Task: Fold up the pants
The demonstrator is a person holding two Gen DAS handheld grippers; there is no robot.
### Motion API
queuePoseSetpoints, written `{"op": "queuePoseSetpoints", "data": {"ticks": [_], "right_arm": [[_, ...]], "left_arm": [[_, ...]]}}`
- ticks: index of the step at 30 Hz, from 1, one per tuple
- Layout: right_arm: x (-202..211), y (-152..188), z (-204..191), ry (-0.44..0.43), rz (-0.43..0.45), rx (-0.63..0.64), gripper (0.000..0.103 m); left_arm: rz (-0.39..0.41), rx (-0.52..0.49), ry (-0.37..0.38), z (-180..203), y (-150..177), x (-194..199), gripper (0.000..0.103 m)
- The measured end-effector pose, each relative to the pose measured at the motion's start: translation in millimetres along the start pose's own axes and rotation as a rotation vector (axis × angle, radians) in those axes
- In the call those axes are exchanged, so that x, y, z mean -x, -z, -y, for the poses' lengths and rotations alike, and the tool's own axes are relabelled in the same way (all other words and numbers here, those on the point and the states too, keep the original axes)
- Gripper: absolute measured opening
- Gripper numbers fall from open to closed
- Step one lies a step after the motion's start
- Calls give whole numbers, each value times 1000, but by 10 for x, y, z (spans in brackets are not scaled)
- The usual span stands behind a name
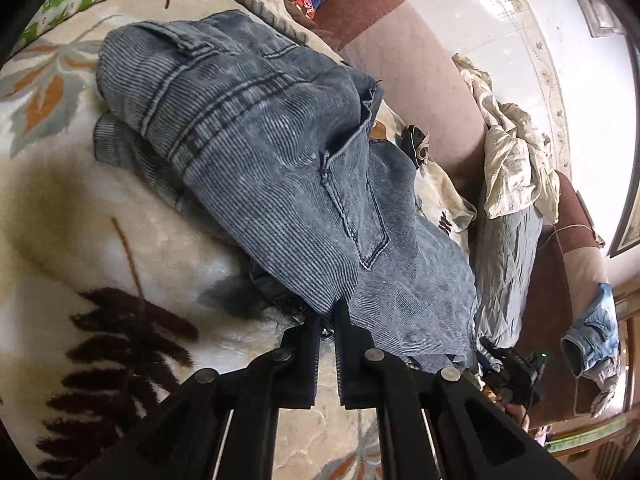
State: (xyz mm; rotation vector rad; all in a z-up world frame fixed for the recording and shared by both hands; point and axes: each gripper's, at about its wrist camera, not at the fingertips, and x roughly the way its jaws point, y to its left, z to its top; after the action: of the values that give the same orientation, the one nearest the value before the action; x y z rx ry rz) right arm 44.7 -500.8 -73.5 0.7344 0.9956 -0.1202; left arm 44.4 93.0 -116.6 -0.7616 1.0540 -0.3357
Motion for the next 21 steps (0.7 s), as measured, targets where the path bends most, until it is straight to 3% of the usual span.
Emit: {"op": "queuePoseSetpoints", "data": {"ticks": [3, 5, 6, 10, 15, 17, 21], "right_arm": [[-98, 1, 5, 20, -28, 27, 40], [-93, -11, -12, 28, -18, 43, 23], [-72, -32, -18, 32, -2, 53, 8], [0, -91, -22, 23, 35, 64, 8], [315, -210, -109, 43, 193, 108, 5], [306, -236, -90, 47, 198, 111, 5], [76, -243, 151, 149, 147, 50, 5]], "left_arm": [[3, -7, -1, 3, 5, 16, 8], [4, -7, -2, -4, 4, 27, 7], [4, -6, -4, -7, 7, 29, 7], [-2, -3, -4, -63, 23, 72, 7], [1, -7, -13, -147, 58, 147, 7], [-8, -9, -26, -190, 83, 147, 7], [-22, 17, -26, -278, 105, 145, 7]]}}
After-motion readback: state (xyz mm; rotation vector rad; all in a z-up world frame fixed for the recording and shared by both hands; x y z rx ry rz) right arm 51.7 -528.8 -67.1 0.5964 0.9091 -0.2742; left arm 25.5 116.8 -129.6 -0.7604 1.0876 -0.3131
